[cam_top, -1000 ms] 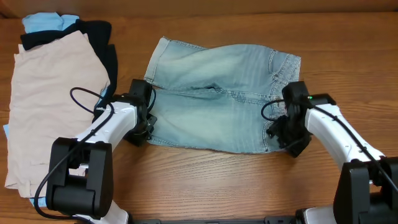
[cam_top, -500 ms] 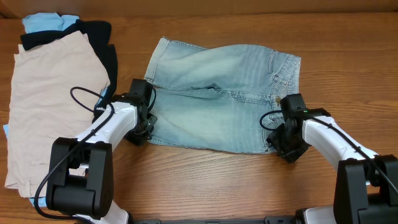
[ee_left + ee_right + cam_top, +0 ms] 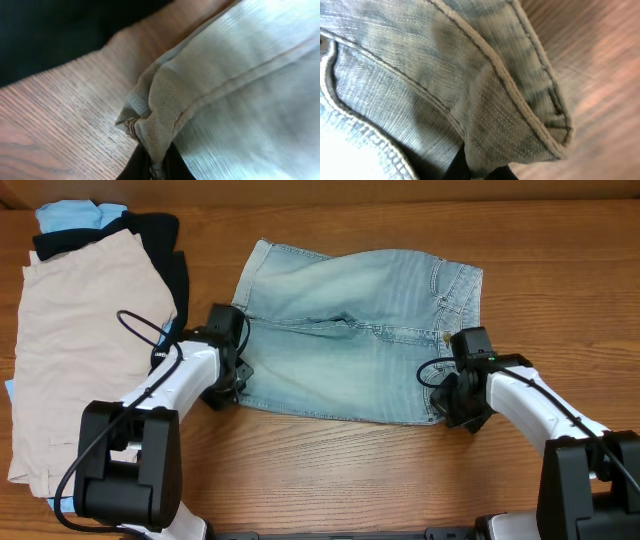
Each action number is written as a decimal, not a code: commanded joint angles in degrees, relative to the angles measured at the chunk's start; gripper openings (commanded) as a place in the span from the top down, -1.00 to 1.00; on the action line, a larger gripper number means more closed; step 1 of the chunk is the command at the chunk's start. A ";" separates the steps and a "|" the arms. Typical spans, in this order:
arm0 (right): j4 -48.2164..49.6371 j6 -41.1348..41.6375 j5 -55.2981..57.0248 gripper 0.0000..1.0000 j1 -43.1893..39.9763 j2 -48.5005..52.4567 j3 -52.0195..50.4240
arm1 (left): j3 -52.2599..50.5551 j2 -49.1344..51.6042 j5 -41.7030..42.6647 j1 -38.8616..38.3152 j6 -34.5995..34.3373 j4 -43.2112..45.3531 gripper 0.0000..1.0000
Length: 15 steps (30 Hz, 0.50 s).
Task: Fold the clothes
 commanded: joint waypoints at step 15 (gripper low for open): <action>-20.09 -8.90 5.18 0.92 -5.33 -17.66 19.74 | 36.87 -1.09 -4.46 1.79 9.75 -29.77 0.92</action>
